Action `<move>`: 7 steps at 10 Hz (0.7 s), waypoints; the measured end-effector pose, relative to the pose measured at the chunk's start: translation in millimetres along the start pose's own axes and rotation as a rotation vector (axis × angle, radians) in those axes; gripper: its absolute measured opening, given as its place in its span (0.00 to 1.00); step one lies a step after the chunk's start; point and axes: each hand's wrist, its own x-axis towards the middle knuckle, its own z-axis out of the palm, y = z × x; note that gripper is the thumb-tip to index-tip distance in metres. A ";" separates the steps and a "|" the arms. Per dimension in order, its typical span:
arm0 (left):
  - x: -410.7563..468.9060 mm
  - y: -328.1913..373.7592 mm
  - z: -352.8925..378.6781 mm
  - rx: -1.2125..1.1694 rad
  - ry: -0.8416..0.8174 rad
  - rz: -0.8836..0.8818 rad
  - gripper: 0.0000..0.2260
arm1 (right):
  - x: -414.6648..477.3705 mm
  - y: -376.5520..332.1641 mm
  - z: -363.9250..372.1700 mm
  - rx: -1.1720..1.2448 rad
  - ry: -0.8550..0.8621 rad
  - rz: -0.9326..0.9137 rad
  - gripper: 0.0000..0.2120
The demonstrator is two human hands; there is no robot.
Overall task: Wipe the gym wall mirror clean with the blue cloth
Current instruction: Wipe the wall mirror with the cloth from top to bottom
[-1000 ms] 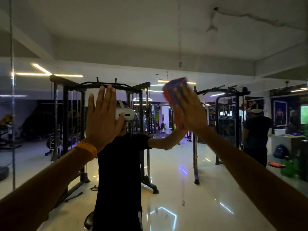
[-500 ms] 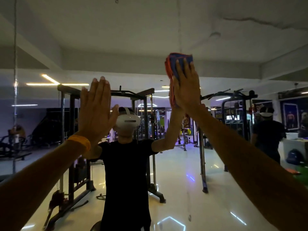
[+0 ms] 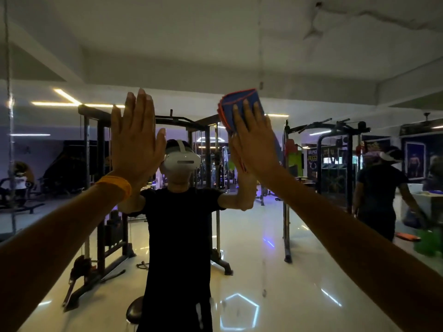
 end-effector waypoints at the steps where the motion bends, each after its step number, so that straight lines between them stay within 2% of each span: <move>1: -23.1 11.9 2.4 -0.080 -0.012 -0.034 0.34 | -36.7 -2.1 2.6 0.002 -0.021 -0.051 0.28; 2: -61.9 11.7 4.4 -0.205 -0.085 -0.059 0.33 | -78.7 -7.3 -14.5 0.387 -0.042 0.200 0.25; 3: -137.7 32.7 8.1 -0.464 -0.124 -0.105 0.29 | -147.3 -33.7 -29.8 0.682 0.012 0.482 0.20; 4: -241.5 70.4 -30.0 -0.700 -0.208 -0.283 0.22 | -242.3 -69.6 -38.4 0.974 -0.001 0.761 0.17; 5: -302.2 89.6 -50.8 -0.927 -0.342 -0.377 0.22 | -310.2 -105.2 -42.7 1.210 -0.173 1.016 0.12; 6: -365.4 107.8 -68.9 -0.971 -0.470 -0.532 0.24 | -381.6 -138.4 -51.3 1.308 -0.286 1.175 0.15; 7: -388.2 123.3 -89.2 -1.033 -0.631 -0.691 0.25 | -406.8 -162.5 -60.6 1.400 -0.340 1.294 0.10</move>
